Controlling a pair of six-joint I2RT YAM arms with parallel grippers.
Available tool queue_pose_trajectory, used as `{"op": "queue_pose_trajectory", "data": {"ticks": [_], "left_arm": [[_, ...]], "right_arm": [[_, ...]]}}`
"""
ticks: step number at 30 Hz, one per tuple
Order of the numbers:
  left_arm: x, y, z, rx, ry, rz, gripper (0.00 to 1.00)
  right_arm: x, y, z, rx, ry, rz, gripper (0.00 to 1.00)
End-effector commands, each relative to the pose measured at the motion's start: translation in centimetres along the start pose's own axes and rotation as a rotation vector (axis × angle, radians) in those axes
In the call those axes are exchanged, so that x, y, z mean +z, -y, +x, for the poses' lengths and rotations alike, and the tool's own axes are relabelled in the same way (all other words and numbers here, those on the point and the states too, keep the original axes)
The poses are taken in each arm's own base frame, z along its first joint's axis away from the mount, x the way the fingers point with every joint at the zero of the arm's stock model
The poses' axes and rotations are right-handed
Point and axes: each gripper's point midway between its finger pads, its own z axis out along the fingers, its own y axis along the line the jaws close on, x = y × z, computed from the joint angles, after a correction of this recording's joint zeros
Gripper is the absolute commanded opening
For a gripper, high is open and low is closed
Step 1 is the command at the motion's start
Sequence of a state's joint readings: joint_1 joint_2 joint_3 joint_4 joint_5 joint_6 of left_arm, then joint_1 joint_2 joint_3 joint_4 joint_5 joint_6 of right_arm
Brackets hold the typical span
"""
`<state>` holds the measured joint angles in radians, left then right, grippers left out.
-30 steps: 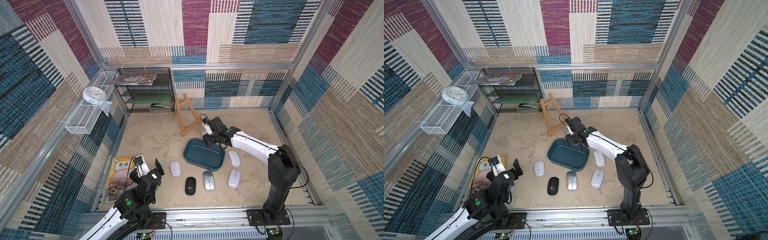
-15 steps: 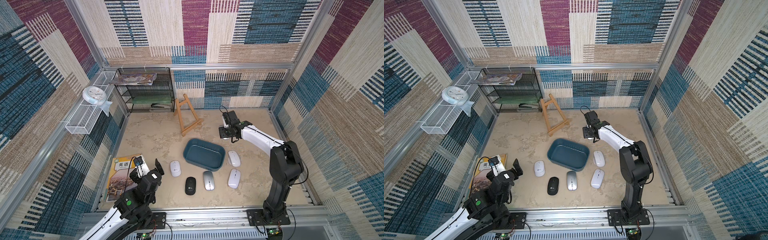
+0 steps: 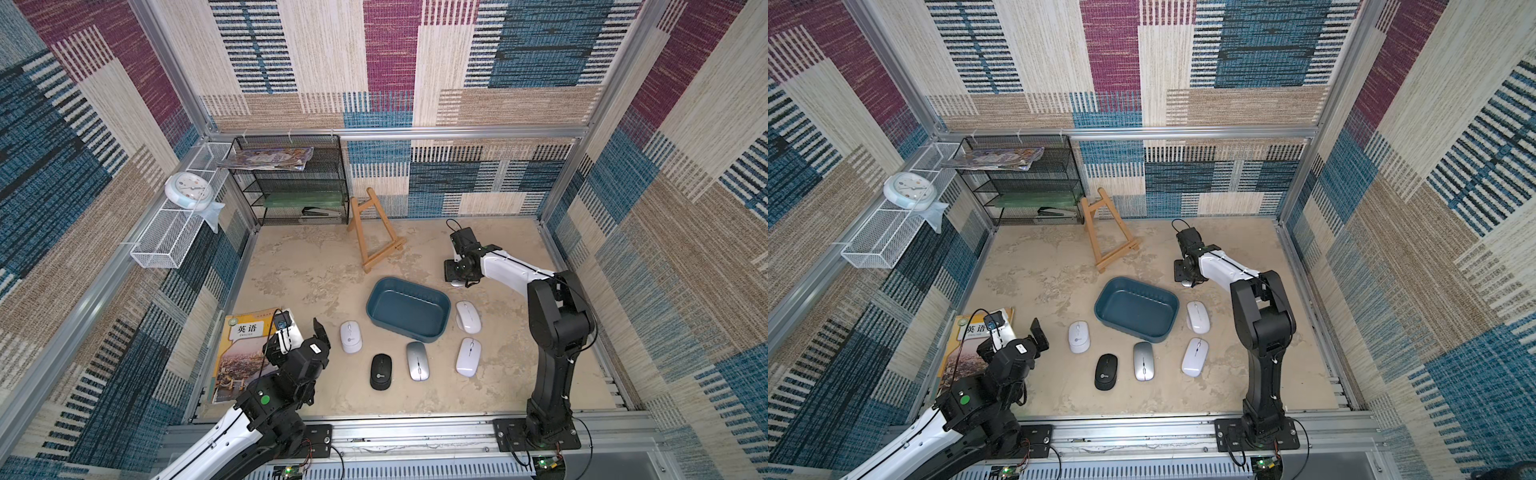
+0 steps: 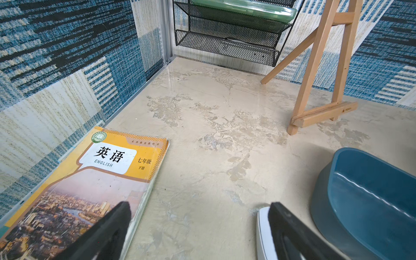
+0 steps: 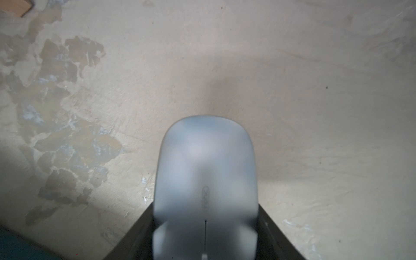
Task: Take out the mouse from the storage box
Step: Place the mouse at the center of the board.
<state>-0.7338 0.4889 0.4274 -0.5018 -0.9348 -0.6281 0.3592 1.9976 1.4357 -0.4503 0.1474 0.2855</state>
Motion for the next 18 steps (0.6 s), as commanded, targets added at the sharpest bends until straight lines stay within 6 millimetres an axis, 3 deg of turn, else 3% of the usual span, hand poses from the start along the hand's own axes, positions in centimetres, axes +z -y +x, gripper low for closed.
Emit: {"op": "queue_pose_trajectory", "data": {"ticks": [1,12,18], "left_arm": [[0.1,0.1,-0.2,-0.005,0.012,-0.007,0.99],[0.4,0.4,-0.1,0.002,0.007,-0.005,0.99],[0.4,0.4,-0.1,0.003,0.007,-0.003,0.99]], "right_arm": [[0.7,-0.1,0.0,0.005,-0.002,-0.006,0.51],[2.4,-0.6,0.9,0.000,-0.043,-0.027,0.54],[2.1,-0.7,0.9,-0.006,-0.043,-0.036,0.63]]}}
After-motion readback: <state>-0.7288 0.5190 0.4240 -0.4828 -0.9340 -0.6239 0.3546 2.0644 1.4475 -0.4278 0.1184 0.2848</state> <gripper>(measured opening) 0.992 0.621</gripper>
